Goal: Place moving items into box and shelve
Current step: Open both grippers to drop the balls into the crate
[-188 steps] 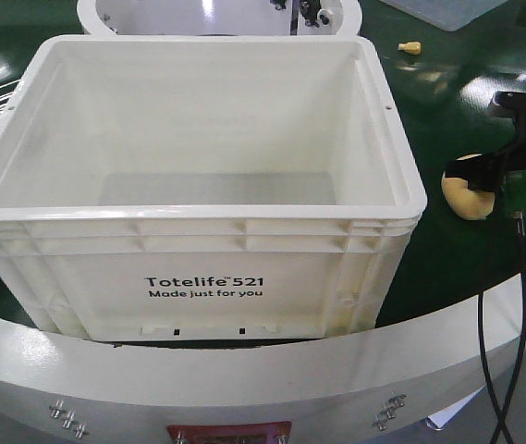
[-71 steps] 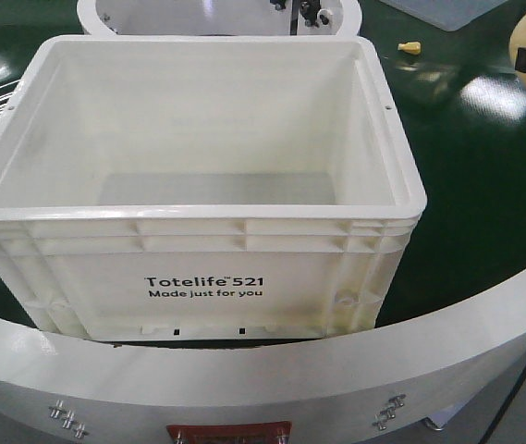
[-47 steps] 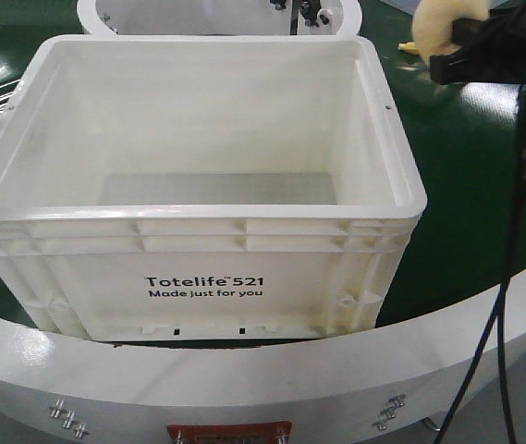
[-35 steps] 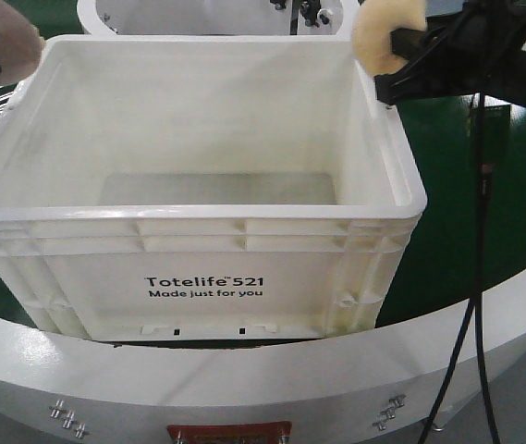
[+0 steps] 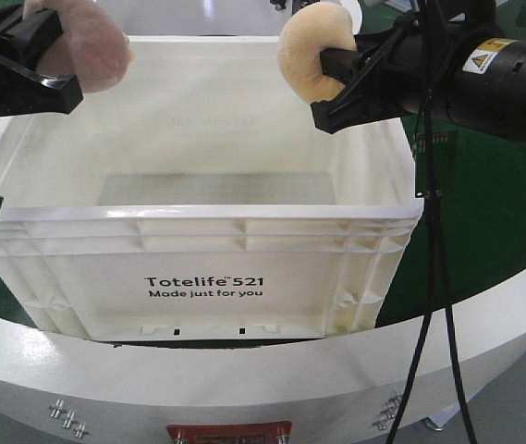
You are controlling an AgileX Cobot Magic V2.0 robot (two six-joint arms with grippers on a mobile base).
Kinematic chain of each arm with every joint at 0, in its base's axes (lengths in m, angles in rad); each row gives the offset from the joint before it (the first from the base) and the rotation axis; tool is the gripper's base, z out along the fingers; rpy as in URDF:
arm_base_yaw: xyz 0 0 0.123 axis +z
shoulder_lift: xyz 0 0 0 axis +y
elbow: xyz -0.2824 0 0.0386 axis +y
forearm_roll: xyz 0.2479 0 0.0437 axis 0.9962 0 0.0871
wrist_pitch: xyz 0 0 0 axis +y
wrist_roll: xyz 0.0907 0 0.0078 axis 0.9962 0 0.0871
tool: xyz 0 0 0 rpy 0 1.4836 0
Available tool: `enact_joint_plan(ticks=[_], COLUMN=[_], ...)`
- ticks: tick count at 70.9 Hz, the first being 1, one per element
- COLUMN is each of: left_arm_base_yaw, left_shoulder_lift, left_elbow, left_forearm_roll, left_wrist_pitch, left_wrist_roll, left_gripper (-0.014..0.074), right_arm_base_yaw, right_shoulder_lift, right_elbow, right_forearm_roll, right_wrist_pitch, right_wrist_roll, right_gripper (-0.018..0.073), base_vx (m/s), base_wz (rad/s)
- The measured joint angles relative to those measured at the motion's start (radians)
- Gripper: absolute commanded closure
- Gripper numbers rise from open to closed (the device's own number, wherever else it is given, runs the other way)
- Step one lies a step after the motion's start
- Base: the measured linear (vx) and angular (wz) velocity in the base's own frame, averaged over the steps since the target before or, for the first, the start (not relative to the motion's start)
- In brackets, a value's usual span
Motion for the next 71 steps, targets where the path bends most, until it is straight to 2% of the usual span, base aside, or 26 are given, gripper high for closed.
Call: enact_joint_plan(ticks=[17, 27, 32, 42, 53, 57, 71], left_arm_base_yaw=[0.000, 0.000, 0.000, 0.000, 0.023, 0.045, 0.118], left_shoulder_lift=[0.025, 0.032, 0.032, 0.029, -0.019, -0.049, -0.106], left_elbow=[0.003, 0.005, 0.005, 0.005, 0.005, 0.005, 0.005], left_forearm_roll=[0.000, 0.000, 0.000, 0.000, 0.000, 0.000, 0.000], left_wrist_pitch=[0.000, 0.001, 0.001, 0.011, 0.081, 0.111, 0.195], left_wrist_roll=[0.000, 0.000, -0.001, -0.001, -0.001, -0.001, 0.000], left_gripper=[0.0130, -0.0018, -0.0038, -0.0024, 0.0004, 0.0012, 0.0012], right_arm_base_yaw=[0.000, 0.000, 0.000, 0.000, -0.009, -0.033, -0.195], right_shoulder_lift=[0.000, 0.000, 0.000, 0.000, 0.000, 0.000, 0.000], right_elbow=[0.001, 0.001, 0.001, 0.001, 0.001, 0.001, 0.001], right_forearm_roll=[0.058, 0.111, 0.131, 0.166, 0.170, 0.172, 0.172], right_wrist_pitch=[0.000, -0.001, -0.001, -0.001, 0.004, 0.015, 0.082], right_wrist_roll=[0.000, 0.000, 0.000, 0.000, 0.003, 0.016, 0.043], right_gripper=[-0.0033, -0.0172, -0.0169, -0.0137, -0.0092, -0.0079, -0.0036], base_vx=[0.00, 0.00, 0.00, 0.00, 0.00, 0.00, 0.00], base_wz=[0.00, 0.00, 0.00, 0.00, 0.00, 0.00, 0.00])
